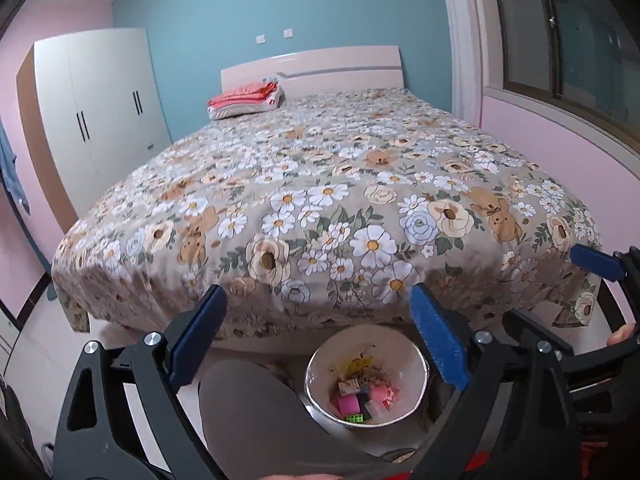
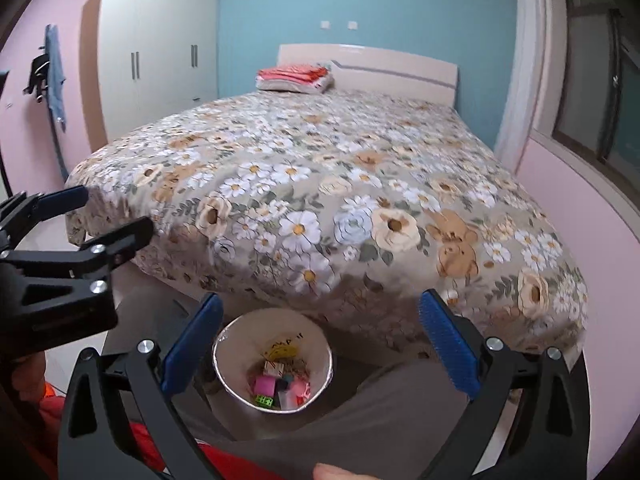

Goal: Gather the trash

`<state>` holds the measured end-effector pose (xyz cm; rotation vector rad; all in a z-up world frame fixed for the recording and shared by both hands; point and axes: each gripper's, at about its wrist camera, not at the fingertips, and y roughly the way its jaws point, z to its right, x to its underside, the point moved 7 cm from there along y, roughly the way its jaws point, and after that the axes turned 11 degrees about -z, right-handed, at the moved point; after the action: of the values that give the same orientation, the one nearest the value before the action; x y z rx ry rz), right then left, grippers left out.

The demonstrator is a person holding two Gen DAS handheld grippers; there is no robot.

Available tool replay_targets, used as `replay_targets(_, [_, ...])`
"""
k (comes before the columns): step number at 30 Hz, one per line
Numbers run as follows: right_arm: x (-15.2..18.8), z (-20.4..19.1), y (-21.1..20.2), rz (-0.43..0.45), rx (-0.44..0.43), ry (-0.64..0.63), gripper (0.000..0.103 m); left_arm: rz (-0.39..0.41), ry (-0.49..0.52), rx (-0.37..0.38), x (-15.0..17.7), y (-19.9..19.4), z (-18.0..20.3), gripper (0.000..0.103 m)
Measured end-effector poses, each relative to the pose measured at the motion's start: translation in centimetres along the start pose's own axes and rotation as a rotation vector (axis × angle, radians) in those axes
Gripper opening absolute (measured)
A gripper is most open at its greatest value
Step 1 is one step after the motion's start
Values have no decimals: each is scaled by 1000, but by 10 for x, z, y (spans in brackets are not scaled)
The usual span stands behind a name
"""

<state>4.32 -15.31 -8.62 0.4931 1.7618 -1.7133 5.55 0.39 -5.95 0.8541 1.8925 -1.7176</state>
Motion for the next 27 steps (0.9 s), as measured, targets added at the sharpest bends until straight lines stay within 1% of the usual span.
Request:
replay_targets(2, [2,2,2,-24,-15,28,99,-15,-12,3,3,2,-2,91])
replay_targets(5, [6,2,2,-38,1,36,99,-26,-27,1,5,4,-3,91])
replay_targets(8, [8,2,0,-37,24,39,99,-40,-34,2,8,6,-3,91])
replay_targets(13, [10,-1,-1,-43,27,31,99,-75,-27,18,14,11,2,91])
replay_targets(27, [15,7,0,-59,41,55,99,-95,-14,25,18,15,8,91])
